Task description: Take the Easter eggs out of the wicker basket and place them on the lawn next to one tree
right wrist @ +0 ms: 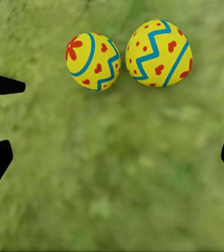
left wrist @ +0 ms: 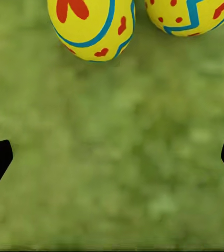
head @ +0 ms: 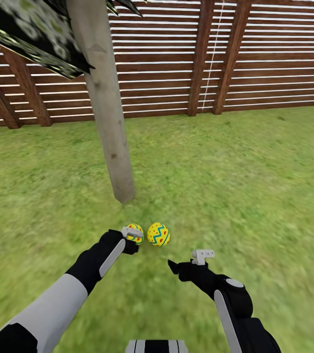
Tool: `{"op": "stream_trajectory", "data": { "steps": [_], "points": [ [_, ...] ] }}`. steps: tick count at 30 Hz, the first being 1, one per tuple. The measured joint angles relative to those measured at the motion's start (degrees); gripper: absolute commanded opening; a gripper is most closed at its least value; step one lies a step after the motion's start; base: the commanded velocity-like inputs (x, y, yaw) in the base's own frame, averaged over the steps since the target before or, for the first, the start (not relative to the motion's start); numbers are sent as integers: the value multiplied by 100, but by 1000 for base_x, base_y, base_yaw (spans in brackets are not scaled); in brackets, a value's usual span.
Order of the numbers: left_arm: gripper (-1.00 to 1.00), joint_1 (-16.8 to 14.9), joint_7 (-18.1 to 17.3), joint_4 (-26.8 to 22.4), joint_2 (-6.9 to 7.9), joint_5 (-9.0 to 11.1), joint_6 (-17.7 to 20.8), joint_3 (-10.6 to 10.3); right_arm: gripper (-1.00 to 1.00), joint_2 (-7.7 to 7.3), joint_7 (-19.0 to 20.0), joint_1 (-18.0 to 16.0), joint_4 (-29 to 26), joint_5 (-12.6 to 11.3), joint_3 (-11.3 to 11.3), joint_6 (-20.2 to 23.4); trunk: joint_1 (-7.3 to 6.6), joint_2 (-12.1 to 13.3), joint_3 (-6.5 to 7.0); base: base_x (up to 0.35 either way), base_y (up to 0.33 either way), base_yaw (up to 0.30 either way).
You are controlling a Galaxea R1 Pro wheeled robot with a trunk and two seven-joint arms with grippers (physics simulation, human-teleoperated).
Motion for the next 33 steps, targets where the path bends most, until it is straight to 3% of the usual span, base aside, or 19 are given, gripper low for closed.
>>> {"op": "stream_trajectory", "data": {
  "steps": [3, 10, 18, 20, 25, 33],
  "points": [
    [100, 0, 7, 109, 9, 0, 52, 5, 100, 0, 0, 0, 0, 0, 0, -2, -8, 4, 66, 0, 0, 0],
    [100, -8, 2, 599, 25, 0, 74, 269, 100, 0, 0, 0, 0, -1, -2, -2, -26, 13, 222, 0, 0, 0],
    [100, -9, 0, 649, 23, -3, 187, 286, 100, 10, -3, 0, 0, -7, -6, 6, -46, 24, 399, 0, 0, 0],
    [100, -9, 0, 651, 27, -2, 253, 289, 100, 22, -12, -8, 5, -9, 81, 237, -51, 27, 443, 0, 0, 0],
    [100, -17, 1, 1005, 23, -3, 276, 291, 100, 9, -12, -9, 0, -4, 164, 312, -64, 34, 554, 0, 0, 0],
    [100, -18, 9, 1029, 23, -9, 277, 290, 100, 1, -25, -8, 0, 5, 80, 310, -85, 44, 732, 0, 0, 0]
  ]
}}
